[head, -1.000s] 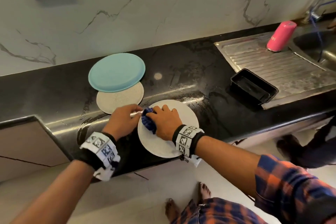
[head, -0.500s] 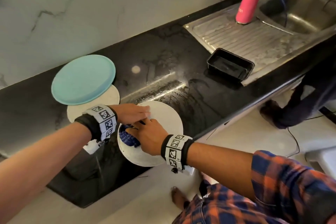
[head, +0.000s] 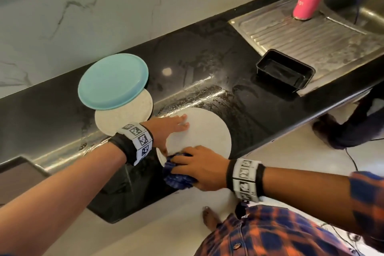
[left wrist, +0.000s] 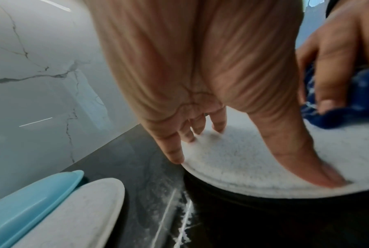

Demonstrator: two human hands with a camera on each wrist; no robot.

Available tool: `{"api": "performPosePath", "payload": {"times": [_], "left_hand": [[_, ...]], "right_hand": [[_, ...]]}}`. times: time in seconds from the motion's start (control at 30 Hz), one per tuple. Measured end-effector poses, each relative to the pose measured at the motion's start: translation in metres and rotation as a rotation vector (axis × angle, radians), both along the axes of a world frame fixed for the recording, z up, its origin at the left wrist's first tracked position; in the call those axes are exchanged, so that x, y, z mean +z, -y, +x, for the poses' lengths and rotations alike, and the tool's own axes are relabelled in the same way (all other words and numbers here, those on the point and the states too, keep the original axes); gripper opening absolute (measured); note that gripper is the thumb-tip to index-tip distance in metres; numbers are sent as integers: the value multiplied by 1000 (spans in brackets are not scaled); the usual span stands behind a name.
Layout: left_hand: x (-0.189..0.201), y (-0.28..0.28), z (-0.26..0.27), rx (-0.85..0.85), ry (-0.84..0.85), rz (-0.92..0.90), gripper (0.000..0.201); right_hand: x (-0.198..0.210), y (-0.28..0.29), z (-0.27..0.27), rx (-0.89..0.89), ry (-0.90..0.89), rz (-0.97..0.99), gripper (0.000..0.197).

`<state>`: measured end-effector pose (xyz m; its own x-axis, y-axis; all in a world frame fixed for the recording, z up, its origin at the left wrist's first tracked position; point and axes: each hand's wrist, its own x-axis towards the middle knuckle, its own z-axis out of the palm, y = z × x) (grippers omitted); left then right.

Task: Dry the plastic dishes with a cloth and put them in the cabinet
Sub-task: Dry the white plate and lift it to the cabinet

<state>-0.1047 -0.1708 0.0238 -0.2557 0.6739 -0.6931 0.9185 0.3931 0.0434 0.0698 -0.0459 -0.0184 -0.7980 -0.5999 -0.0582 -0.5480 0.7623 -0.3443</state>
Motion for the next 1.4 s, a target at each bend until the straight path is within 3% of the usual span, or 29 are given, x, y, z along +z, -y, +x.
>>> {"api": "performPosePath", "payload": {"times": [0.07, 0.13, 0.33, 0.5, 0.73, 0.8, 0.97, 1.13, 1.3, 1.4], "left_hand": [[-10, 1, 1, 29, 13, 59, 133], [-15, 2, 5, 72, 12, 126, 135], [-11, 0, 14, 104, -22, 157, 131], [-6, 0, 18, 158, -3, 153, 129], [-6, -2, 22, 230, 7, 156, 129], [-6, -2, 21, 237, 16, 166, 128], [-3, -2, 22, 223, 9, 180, 124], [-1, 1, 22, 234, 11, 181, 123], [2, 0, 30, 209, -57, 182, 120], [-3, 5, 50, 364, -54, 258, 114]], "right_hand": [[1, -32, 14, 31, -1, 23, 59], [7, -62, 18, 8, 48, 75, 60], [20, -120, -37, -411, 88, 191, 53], [10, -103, -57, -644, 52, 183, 47], [2, -81, 46, -442, -15, 119, 56], [3, -86, 50, -388, 20, 149, 59], [20, -100, -26, -595, 98, 170, 35], [26, -81, -101, -628, 128, 140, 23], [23, -73, -113, -656, 147, 146, 29], [21, -75, -112, -665, 155, 137, 22]]}}
